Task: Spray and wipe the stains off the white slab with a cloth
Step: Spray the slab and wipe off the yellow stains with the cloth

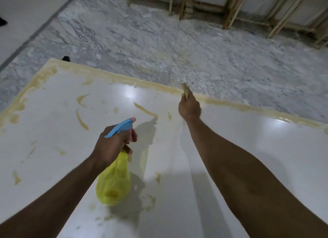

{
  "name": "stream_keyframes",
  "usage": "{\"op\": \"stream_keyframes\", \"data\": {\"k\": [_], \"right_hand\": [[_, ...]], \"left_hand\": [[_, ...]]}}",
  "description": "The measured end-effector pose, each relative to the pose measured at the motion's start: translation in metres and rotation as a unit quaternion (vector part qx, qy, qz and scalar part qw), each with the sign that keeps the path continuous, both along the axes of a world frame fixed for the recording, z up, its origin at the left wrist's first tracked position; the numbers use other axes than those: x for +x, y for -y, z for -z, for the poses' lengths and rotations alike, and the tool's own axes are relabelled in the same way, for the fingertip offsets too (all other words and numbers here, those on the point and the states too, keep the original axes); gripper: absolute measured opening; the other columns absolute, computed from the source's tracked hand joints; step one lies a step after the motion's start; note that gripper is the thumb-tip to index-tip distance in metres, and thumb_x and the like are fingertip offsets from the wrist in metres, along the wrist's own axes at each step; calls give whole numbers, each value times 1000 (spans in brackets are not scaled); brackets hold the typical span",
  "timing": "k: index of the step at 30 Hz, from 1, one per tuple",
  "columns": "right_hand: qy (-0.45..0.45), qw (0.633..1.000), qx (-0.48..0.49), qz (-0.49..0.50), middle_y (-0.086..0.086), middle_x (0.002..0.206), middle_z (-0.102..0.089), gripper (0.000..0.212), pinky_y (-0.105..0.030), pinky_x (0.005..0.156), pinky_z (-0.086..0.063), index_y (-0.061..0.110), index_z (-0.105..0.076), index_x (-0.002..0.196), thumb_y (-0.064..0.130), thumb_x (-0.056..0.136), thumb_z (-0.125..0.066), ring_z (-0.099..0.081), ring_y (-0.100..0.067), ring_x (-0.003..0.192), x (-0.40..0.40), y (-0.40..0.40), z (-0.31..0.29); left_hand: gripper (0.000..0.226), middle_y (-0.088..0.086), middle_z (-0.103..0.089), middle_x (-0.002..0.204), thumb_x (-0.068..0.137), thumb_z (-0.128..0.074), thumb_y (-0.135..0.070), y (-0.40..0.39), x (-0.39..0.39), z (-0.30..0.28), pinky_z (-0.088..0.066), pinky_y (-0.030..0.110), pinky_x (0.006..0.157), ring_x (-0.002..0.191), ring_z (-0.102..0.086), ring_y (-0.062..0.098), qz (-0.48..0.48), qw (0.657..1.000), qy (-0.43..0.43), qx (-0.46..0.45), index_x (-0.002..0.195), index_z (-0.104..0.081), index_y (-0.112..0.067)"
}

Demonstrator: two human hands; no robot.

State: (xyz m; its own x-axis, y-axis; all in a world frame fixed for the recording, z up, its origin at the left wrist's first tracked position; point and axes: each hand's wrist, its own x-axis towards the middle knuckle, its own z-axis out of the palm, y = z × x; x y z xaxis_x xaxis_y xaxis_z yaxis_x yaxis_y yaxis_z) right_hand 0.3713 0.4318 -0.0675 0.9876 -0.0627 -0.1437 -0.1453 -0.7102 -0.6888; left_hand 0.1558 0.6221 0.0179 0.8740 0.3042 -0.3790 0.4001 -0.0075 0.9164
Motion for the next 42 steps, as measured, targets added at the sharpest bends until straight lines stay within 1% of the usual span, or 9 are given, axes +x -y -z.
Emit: {"op": "stream_keyframes", "data": {"k": [4,7,12,17,20,24,35,38,42], "right_hand": [[-113,981,-131,-84,-2,175,-9,57,-62,125,-7,35,-13,165,46,110,-25,-2,-36,160,-1,-42,33],[-118,968,-187,-120,3,174,13,61,-64,124,7,40,1,164,49,109,-21,17,-35,159,-7,-64,49],[-91,956,-227,-163,7,174,15,60,-65,123,10,44,5,163,51,109,-19,19,-35,158,-10,-68,55],[-81,945,-243,-204,10,173,16,60,-65,123,12,45,6,162,51,108,-20,20,-34,158,-12,-73,59],[-66,943,-242,-221,11,174,12,59,-65,123,10,45,2,163,51,108,-20,17,-30,159,-11,-72,57],[-47,921,-261,-287,12,174,11,59,-65,124,7,44,5,162,50,109,-19,15,-29,160,-37,-72,57],[-26,909,-271,-317,13,172,17,62,-61,125,11,43,11,162,52,108,-19,21,-28,159,-180,-64,61],[-21,908,-272,-317,14,171,21,63,-61,125,12,44,14,161,49,109,-21,24,-28,158,-230,-59,65],[-20,914,-250,-318,14,172,20,63,-60,124,14,45,11,162,49,107,-20,26,-29,157,-295,-49,67]], "left_hand": [[48,29,-66,102,85,-39,10,-5,20,7,-58,36,56,60,-56,11,-16,1000,4,7,125,-65,1],[45,30,-66,104,84,-40,10,-9,25,9,-58,34,56,67,-60,19,-18,1000,9,3,120,-67,2],[37,26,-68,106,77,-43,3,-16,15,13,-57,31,54,99,-58,49,-17,1000,8,-13,105,-67,0],[37,29,-67,104,85,-39,12,-20,-11,18,-57,33,54,86,-57,47,-18,1000,5,-3,107,-67,5],[31,29,-67,99,81,-44,5,-21,-28,17,-56,34,53,70,-57,28,-12,1000,7,-20,96,-70,-2],[40,25,-67,90,74,-47,-4,-24,-51,21,-57,36,55,59,-54,14,-11,999,-2,-30,106,-72,-2],[27,27,-67,101,70,-45,-5,-30,-130,10,-54,29,52,80,-56,48,-22,999,-10,-42,82,-69,-7],[26,25,-68,102,82,-42,11,-33,-158,6,-53,26,51,67,-53,38,-17,999,-24,-36,79,-67,2],[23,24,-67,98,74,-44,4,-36,-195,0,-51,24,50,63,-55,32,-2,998,-46,-53,81,-65,8]]}}
